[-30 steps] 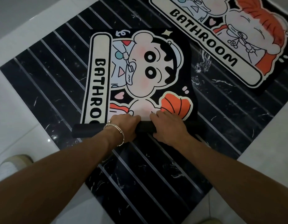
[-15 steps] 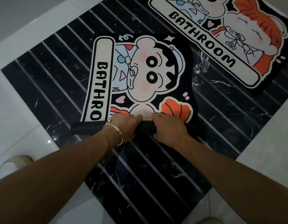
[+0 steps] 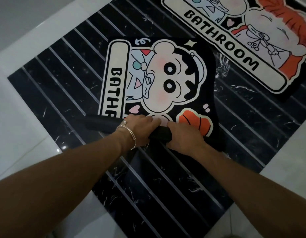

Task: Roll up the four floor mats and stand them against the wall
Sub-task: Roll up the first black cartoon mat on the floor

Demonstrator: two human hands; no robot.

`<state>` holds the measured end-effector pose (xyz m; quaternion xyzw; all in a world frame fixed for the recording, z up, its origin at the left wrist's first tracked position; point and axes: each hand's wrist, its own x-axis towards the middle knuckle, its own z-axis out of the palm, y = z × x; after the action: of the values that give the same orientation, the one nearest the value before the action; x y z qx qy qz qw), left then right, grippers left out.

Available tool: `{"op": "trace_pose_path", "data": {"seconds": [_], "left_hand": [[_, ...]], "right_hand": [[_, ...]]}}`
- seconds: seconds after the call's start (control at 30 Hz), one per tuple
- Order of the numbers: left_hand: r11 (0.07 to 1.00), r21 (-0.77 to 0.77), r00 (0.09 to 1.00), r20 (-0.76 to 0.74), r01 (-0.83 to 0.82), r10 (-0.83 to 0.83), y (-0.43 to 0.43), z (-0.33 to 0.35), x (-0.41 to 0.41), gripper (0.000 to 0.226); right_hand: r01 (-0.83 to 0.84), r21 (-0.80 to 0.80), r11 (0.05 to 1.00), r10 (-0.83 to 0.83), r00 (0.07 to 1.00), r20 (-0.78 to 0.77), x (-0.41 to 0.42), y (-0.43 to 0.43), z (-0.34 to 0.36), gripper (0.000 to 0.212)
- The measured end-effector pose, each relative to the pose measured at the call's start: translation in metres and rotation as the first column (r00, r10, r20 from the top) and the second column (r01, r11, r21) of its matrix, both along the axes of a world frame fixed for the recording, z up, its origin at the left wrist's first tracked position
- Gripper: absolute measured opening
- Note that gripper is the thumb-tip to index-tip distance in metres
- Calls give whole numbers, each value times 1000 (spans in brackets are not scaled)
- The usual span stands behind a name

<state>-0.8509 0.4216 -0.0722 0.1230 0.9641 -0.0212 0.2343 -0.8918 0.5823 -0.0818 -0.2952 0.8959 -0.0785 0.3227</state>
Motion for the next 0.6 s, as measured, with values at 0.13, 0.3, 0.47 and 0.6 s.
{"op": "trace_pose_path", "data": {"seconds": [0.13,0.3,0.47,0.6], "left_hand": [[999,-8,999,7,-54,54,-8,-3,8,37],[996,22,988,129,-90,86,-12,-2,-2,35],[999,11,999,30,-43,43,-11,-9,10,45],[999,11,991,122,-47,45,-14,-13,10,40]], "right_hand": [[-45,-21,999,48,986,158,-8,-11,2,30],[-105,-43,993,97,982,-164,4,-13,-4,37],[-32,-5,999,32,999,19,3,-16,-7,32],[-87,-8,996,86,992,-88,12,-17,-5,39]]}}
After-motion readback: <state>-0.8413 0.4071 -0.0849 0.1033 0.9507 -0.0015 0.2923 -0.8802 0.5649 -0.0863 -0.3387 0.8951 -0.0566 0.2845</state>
